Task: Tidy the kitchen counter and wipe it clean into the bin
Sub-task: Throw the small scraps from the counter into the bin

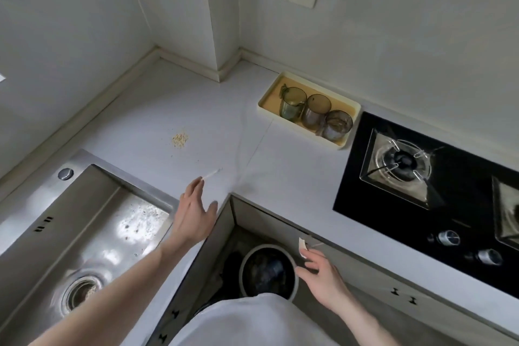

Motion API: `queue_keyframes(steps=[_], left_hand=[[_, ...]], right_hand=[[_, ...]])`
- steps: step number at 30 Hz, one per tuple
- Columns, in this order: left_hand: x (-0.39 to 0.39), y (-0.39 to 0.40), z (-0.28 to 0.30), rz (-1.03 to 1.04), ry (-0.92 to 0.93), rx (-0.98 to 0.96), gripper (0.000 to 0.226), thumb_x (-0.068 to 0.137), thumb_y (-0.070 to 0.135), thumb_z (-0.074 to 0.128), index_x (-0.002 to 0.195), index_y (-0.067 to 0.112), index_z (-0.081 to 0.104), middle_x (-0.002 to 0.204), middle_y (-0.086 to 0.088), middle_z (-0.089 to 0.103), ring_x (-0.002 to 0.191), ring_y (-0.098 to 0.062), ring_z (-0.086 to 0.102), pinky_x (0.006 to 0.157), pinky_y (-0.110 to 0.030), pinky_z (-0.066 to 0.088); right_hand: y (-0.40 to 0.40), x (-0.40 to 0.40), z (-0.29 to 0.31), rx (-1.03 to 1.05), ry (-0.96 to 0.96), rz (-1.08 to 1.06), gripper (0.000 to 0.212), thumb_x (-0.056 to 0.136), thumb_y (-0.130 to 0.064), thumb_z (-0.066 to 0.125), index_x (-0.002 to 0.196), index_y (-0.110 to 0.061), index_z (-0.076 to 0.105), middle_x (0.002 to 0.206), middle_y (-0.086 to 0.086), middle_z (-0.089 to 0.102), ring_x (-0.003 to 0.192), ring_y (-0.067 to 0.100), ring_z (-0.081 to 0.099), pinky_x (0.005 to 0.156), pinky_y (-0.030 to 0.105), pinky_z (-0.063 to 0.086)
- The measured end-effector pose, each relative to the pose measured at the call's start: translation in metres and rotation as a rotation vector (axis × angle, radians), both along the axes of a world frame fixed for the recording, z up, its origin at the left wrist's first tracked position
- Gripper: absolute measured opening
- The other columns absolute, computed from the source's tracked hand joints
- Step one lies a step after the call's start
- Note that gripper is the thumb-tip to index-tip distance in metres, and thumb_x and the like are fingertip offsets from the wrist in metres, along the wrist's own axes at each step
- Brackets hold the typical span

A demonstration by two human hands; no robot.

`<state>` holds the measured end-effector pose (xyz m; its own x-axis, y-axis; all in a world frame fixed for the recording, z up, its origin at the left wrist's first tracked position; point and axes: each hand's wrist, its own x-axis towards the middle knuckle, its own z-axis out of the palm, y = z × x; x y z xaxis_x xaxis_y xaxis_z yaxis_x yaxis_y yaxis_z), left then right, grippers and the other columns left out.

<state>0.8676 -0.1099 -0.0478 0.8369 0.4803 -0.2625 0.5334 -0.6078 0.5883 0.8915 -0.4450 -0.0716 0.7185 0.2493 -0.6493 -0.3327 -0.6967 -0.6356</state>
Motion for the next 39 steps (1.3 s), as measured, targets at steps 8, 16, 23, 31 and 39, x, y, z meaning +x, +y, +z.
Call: queue_keyframes(steps=[8,16,23,31,39], left_hand=[[-0.102,-0.114,-0.001,-0.101,0.034,-0.132,0.052,0.087,0.032,0.057,0.138,0.028,0.058,0.143,0.015,0.048,0.134,-0.008,0.047,0.114,-0.025,0.036],[-0.147,-0.162,-0.024,-0.129,0.194,-0.157,0.054,0.09,0.021,0.056,0.143,0.021,0.056,0.144,0.016,0.048,0.132,-0.009,0.049,0.112,-0.023,0.038],[-0.144,-0.167,-0.027,-0.169,0.275,-0.144,0.053,0.086,0.014,0.055,0.139,0.017,0.059,0.141,0.011,0.051,0.127,-0.013,0.052,0.106,-0.024,0.043],[-0.114,-0.161,-0.046,-0.398,0.493,-0.164,0.051,0.086,0.016,0.05,0.135,0.017,0.062,0.14,0.001,0.052,0.129,-0.021,0.053,0.107,-0.028,0.042],[-0.085,-0.182,-0.068,-0.616,0.631,-0.162,0.054,0.087,0.022,0.048,0.14,0.015,0.056,0.145,-0.006,0.047,0.134,-0.027,0.048,0.112,-0.033,0.04]], right_hand=[[-0.028,-0.008,-0.022,-0.122,0.091,0.152,0.057,0.092,-0.026,0.067,0.145,-0.014,0.052,0.148,-0.002,0.05,0.118,0.013,0.059,0.097,0.02,0.042],[-0.025,-0.009,-0.045,-0.185,0.156,0.266,0.059,0.091,-0.029,0.065,0.147,-0.014,0.051,0.152,0.003,0.05,0.138,0.021,0.048,0.113,0.028,0.035],[-0.04,-0.031,-0.046,-0.2,0.173,0.231,0.05,0.091,-0.024,0.064,0.14,-0.021,0.059,0.148,0.004,0.053,0.134,0.021,0.051,0.104,0.024,0.038],[-0.094,-0.086,-0.037,-0.213,0.195,0.036,0.042,0.092,-0.021,0.065,0.134,-0.024,0.062,0.143,0.0,0.057,0.125,0.016,0.056,0.092,0.02,0.04],[-0.11,-0.125,-0.025,-0.226,0.118,-0.149,0.04,0.094,-0.019,0.065,0.133,-0.024,0.063,0.145,-0.002,0.055,0.135,0.015,0.05,0.094,0.016,0.034]])
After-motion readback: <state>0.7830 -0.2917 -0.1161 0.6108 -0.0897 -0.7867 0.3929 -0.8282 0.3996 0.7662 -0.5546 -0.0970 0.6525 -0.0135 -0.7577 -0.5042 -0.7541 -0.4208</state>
